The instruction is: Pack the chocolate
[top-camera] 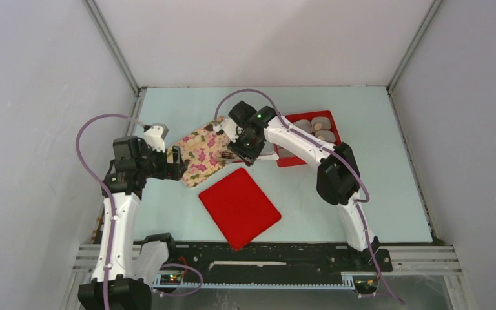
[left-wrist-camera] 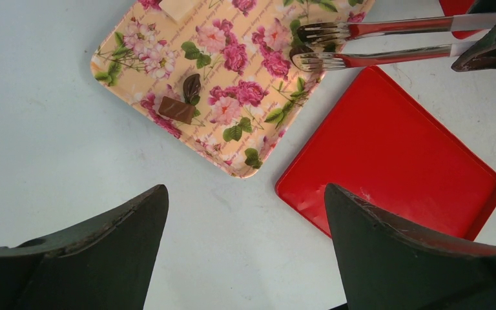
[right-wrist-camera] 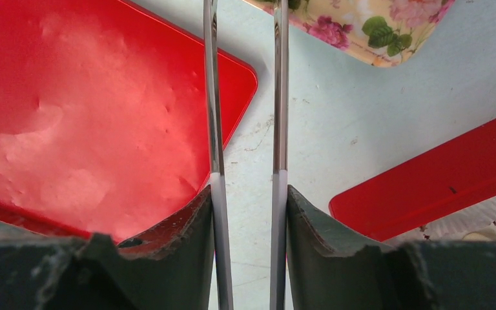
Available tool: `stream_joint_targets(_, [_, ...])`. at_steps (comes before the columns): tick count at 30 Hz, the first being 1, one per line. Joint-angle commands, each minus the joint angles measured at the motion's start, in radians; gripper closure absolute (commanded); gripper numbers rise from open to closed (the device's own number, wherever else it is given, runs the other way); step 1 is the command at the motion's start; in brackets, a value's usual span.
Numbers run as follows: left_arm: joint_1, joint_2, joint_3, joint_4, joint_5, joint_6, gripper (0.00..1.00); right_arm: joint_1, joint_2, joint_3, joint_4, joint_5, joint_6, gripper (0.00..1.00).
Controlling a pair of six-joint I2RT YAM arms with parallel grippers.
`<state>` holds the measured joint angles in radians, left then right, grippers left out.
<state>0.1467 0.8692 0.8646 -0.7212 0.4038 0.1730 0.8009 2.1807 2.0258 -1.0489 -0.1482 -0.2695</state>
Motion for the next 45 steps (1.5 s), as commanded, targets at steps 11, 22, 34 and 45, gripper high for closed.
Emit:
stream_joint_targets(11, [0.006, -0.027, 0.003, 0.015, 0.009, -0.002, 0.06, 0.008, -0.059, 0.040, 0.011, 0.015, -0.014, 0.75])
stream_joint_targets(22, [0.007, -0.018, 0.002, 0.015, 0.004, 0.002, 0.06, -0.227, -0.295, -0.058, -0.015, -0.265, -0.035, 0.76])
stream_joint_targets(34, [0.007, 0.036, 0.008, 0.023, 0.003, 0.007, 0.06, -0.503, -0.548, -0.361, -0.083, -0.103, -0.321, 0.76])
stream_joint_targets(45, [0.007, 0.026, -0.002, 0.019, -0.004, 0.011, 0.06, -0.552, -0.488, -0.402, -0.119, -0.143, -0.463, 0.76])
